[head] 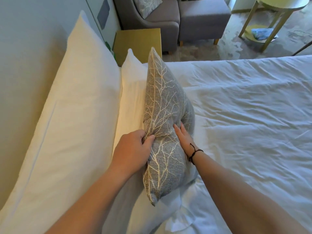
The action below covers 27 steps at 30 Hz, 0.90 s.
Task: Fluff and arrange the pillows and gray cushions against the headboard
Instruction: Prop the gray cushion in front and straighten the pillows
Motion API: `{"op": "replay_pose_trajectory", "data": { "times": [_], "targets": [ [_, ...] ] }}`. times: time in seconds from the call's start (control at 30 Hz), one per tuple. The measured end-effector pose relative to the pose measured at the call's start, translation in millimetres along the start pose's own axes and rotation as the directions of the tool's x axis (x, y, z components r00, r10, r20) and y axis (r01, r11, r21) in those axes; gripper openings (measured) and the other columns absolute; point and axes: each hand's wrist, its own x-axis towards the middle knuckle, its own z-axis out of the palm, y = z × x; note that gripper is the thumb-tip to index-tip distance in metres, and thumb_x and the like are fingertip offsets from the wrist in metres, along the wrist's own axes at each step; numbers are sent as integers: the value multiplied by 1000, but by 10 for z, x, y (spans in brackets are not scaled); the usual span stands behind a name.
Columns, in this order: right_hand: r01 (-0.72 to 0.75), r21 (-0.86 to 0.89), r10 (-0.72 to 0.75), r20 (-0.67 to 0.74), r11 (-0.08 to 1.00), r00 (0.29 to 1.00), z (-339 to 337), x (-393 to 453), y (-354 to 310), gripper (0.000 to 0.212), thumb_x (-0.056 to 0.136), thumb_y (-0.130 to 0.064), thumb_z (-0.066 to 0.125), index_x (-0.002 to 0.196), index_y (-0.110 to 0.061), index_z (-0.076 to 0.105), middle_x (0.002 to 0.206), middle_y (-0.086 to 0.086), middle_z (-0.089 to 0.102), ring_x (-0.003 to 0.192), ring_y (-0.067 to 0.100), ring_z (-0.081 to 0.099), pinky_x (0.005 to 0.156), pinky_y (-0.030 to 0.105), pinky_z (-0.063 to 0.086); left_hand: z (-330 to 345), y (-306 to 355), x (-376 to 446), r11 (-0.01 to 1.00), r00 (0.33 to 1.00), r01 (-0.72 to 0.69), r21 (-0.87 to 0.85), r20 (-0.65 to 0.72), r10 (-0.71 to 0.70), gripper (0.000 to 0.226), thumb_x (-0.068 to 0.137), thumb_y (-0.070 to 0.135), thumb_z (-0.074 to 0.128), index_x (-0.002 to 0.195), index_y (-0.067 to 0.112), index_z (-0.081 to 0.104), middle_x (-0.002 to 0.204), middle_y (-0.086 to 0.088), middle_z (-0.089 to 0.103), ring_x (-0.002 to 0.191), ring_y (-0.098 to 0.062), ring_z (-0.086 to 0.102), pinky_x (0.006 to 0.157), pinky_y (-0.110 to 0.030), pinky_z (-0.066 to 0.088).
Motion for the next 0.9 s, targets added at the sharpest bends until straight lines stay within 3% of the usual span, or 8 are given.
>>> {"op": "replay_pose_trajectory", "data": {
  "times": [0.2,0.33,0.4,0.57,0.67,0.73,0.8,0.9],
  "targets": [
    [-60,-31,58,-44,998,997,-103,-119,-48,100,67,-93,33,151,-44,8,160,-8,18,146,23,21,114,51,19,95,71,-88,985,990,126,120,44,-132,44,88,69,44,73,28,41,59,8,50,53,-10,50,47,-27,27],
    [-53,-65,44,-130,996,991,-127,-322,-61,75,91,-71,27,154,-31,15,161,-4,17,146,20,18,115,44,16,81,219,-411,975,978,149,165,119,-169,61,70,83,47,111,40,32,80,19,52,70,-6,55,53,-28,36],
    [5,-66,-16,-170,998,985,-103,-477,-148,70,96,-62,29,154,-25,18,160,-2,20,145,18,20,114,38,17,84,274,-604,974,979,134,181,130,-159,73,66,85,49,120,41,30,87,19,53,78,-10,58,59,-31,41],
    [147,-224,-177,-118,963,977,86,-1067,-446,93,77,-81,42,152,-35,9,160,-3,18,146,17,19,116,45,23,30,181,-1124,957,971,209,204,70,-227,82,64,96,33,126,42,36,106,20,54,90,-6,56,66,-32,41],
    [165,-392,-208,-69,905,976,213,-1394,-503,100,73,-81,49,150,-41,-2,162,3,3,149,21,5,116,54,19,-21,-11,-1481,930,969,248,273,-67,-239,82,72,92,30,127,34,47,119,11,58,110,-13,55,79,-33,44],
    [162,-468,-204,-40,869,978,312,-1549,-528,105,73,-77,54,149,-41,-8,162,9,-6,149,27,-1,114,59,18,-58,-178,-1747,908,966,258,330,-100,-238,80,76,83,45,132,26,47,128,5,56,120,-18,51,90,-35,45],
    [152,-545,-202,-32,824,979,392,-1657,-541,109,74,-72,59,149,-40,-12,161,12,-11,148,31,-4,111,64,18,-93,-350,-2023,895,939,338,291,-49,-339,76,73,70,62,133,27,42,126,3,56,117,-21,54,84,-37,48],
    [130,-591,-180,-27,796,983,432,-1694,-558,112,75,-63,66,149,-37,-14,160,12,-14,147,33,-6,108,68,20,-109,-534,-2348,844,870,437,312,91,-484,50,78,57,67,117,29,49,99,3,65,96,-24,65,64,-35,48]
  ]
}}
